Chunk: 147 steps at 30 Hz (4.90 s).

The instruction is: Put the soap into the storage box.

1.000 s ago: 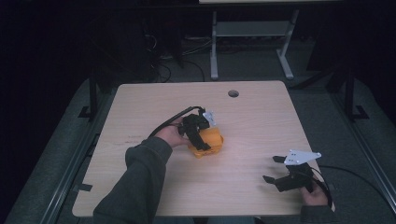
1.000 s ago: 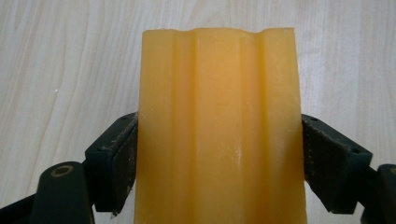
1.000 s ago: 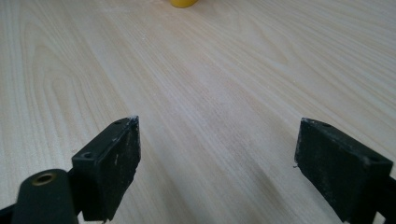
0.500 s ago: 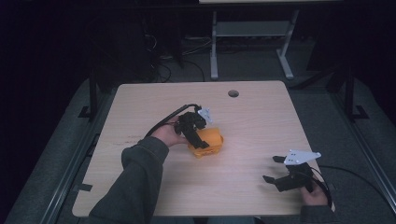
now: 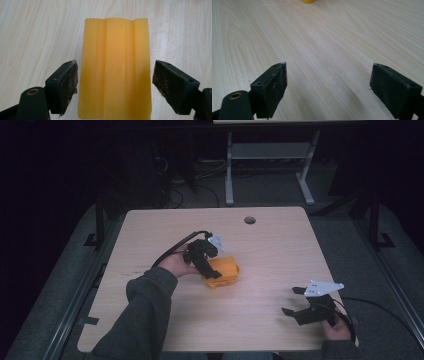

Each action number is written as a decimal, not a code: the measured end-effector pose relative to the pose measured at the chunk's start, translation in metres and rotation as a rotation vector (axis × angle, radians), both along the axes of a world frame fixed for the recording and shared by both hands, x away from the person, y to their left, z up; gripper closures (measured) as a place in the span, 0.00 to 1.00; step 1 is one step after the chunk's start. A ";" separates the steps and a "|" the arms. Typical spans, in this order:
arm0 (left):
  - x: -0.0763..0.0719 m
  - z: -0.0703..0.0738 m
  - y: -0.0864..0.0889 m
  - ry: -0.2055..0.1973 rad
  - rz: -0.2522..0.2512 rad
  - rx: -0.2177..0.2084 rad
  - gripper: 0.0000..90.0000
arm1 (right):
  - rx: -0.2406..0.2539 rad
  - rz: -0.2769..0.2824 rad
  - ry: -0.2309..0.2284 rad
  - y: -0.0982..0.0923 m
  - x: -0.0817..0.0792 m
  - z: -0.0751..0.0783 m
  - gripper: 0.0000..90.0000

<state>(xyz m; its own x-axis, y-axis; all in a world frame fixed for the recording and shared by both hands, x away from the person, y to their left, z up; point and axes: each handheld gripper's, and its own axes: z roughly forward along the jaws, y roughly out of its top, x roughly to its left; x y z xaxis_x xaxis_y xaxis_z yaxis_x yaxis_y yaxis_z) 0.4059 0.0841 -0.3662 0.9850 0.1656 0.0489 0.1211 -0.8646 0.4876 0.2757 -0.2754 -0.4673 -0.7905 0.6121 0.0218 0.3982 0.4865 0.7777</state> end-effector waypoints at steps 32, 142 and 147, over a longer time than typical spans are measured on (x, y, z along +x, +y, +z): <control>-0.015 0.004 0.020 -0.023 0.039 -0.048 0.22 | -0.003 -0.020 -0.012 -0.002 0.000 0.001 0.15; -0.118 -0.053 0.144 -0.094 0.219 -0.159 0.22 | -0.014 -0.126 -0.009 -0.013 -0.003 -0.002 0.15; -0.129 -0.059 0.155 -0.074 0.270 -0.215 0.21 | -0.013 -0.125 -0.005 -0.012 -0.004 -0.002 0.15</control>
